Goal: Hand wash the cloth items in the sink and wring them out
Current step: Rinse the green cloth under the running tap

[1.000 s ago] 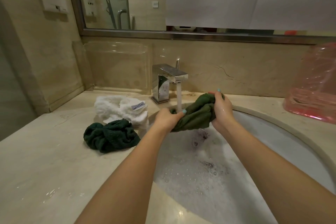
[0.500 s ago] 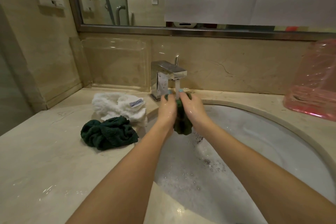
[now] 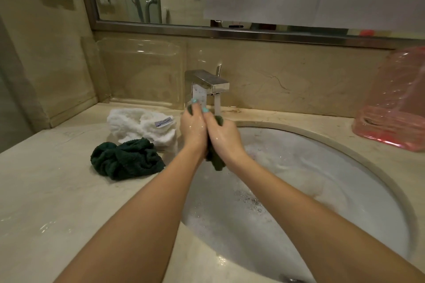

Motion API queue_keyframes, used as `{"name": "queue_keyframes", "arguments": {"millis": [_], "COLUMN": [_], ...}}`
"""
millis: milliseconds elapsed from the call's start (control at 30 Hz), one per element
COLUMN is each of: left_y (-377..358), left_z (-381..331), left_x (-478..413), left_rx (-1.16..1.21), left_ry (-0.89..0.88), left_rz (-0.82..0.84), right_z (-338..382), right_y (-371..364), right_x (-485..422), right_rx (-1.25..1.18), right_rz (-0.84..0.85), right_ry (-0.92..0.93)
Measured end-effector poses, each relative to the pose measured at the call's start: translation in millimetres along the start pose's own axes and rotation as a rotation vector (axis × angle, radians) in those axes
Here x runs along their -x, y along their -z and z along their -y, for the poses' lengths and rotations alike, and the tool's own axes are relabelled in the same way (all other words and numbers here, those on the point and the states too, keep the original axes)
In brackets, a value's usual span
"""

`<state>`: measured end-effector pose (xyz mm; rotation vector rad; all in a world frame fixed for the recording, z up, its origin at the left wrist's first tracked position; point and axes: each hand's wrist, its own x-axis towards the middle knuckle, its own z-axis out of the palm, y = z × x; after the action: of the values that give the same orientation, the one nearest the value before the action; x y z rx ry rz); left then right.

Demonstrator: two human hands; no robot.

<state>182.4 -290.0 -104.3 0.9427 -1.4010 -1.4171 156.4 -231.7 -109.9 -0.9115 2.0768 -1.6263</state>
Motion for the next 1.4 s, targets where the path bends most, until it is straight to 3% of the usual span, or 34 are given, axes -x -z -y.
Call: {"name": "queue_keyframes", "arguments": {"millis": [100,200,300,533,700,767,933,1100,1200,1300,1400], "left_y": [0,-16,-26,-2,-15,-18,-1,-10,1,16,22], "left_z": [0,2,-2,12,-3,-3,11,0,1,9,11], "left_x": [5,26,45,4,37,36,12,25,17,5,-2], "left_rx": [-0.04,-0.198,-0.256,-0.011,-0.042,-0.075,-0.035,0.068,0.062,-0.04,-0.055], "left_ry": [0.052,-0.054,-0.165,0.116,0.102,0.084,0.154,0.218,0.105,0.145,0.107], "left_rz": [0.096,0.248,0.374,0.232,0.47,0.45,0.306,0.468,0.54,0.588,0.432], "right_z": [7,-3,-15,-2,-14,-15,-7,-13,-17,-17,-20], "right_y": [3,28,46,15,38,36,11,38,52,63,63], "right_x": [-8,-28,-33,-17,-29,-30,-17,-33,-40,-40,-41], "right_rx": [-0.026,-0.129,-0.249,-0.089,-0.098,-0.102,0.034,-0.052,-0.206,-0.475,-0.546], "right_rz": [-0.054,-0.219,-0.267,-0.041,-0.269,-0.319,-0.172,-0.298,-0.263,-0.158,-0.055], "right_ry": [0.018,-0.08,-0.201,-0.033,-0.156,-0.101,0.065,-0.033,-0.215,-0.313,-0.263]}}
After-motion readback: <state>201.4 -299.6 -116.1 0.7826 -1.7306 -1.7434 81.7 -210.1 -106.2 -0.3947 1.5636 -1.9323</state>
